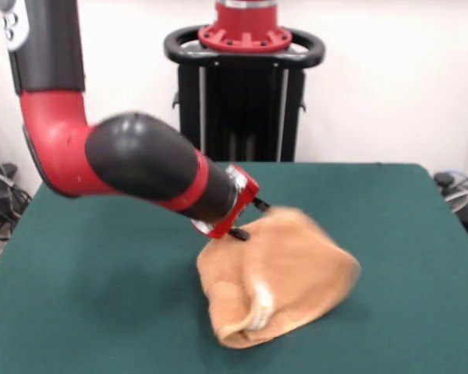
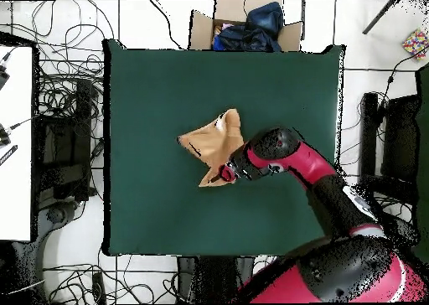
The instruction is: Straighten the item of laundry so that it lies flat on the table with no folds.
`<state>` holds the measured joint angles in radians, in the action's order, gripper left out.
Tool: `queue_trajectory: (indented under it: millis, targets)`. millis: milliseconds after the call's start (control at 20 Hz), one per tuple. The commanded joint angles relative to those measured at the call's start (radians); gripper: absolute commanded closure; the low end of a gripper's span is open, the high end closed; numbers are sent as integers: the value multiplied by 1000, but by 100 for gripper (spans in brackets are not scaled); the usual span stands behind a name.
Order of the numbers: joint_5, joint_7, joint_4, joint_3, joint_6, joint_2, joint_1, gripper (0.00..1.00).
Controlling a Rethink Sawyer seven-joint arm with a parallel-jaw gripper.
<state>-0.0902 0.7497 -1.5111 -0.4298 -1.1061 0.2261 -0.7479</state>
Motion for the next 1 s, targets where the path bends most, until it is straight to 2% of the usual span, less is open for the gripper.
queue_trajectory:
  millis: [50, 150, 250, 400, 550, 650, 1000]
  targets:
    - [22, 14, 201, -74, -167, -97, 60, 0]
    - [18, 20, 206, -79, -166, -77, 64, 0]
    - [18, 36, 188, -85, -114, -48, 62, 0]
    - [16, 90, 118, -85, 60, 21, 44, 0]
    - [-7, 173, 15, -68, 278, 127, 29, 0]
    - [-17, 216, -40, -52, 362, 190, 28, 0]
    - [22, 332, -137, 44, 457, 318, 73, 0]
